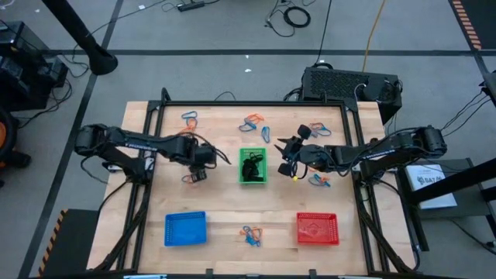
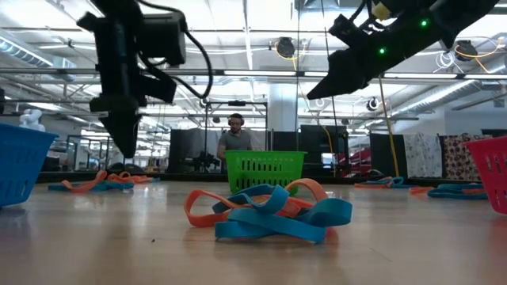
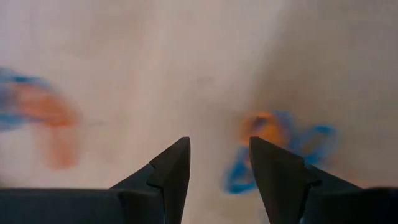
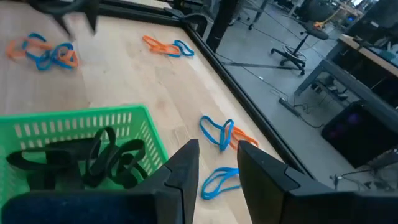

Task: Sort rubber bands into baskets
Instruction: Put the orange rubber band into the blue bin

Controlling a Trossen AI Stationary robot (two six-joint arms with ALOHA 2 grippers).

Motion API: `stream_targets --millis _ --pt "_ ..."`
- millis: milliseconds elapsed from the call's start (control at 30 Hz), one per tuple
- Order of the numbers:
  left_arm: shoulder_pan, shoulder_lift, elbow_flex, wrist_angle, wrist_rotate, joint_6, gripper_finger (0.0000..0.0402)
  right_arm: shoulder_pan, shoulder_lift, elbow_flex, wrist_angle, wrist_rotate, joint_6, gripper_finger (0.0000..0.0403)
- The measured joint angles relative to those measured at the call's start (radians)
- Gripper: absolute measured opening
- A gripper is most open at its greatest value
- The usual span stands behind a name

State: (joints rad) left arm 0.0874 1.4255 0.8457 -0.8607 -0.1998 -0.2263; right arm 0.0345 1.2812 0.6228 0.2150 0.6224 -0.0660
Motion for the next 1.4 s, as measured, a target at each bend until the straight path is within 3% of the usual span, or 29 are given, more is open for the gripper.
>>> stream_targets --millis 100,600,933,1067,1267,1400 --pt "0.029 0.000 -0.002 0.026 0.095 0.021 0.0173 0.000 0.000 0.000 0.000 0.000 0.003 0.0102" --pt "0.076 0.056 -0.002 0.021 0.182 0.024 0.0173 0.000 0.000 0.000 -0.030 0.000 0.003 0.0102" --pt "0.076 0.136 -0.002 0.049 0.184 0.064 0.0170 0.000 0.000 0.000 -0.063 0.000 0.032 0.0102" --pt "0.076 0.139 -0.002 0.054 0.172 0.095 0.0132 0.000 0.000 0.000 -0.064 0.000 0.038 0.0102" --pt "0.076 0.138 -0.002 0.059 0.140 0.122 0.0016 0.000 -0.001 0.000 -0.065 0.000 0.047 0.0102" --pt "0.076 0.128 -0.002 0.056 0.070 0.130 0.0011 0.000 -0.001 0.000 -0.065 0.000 0.048 0.0102"
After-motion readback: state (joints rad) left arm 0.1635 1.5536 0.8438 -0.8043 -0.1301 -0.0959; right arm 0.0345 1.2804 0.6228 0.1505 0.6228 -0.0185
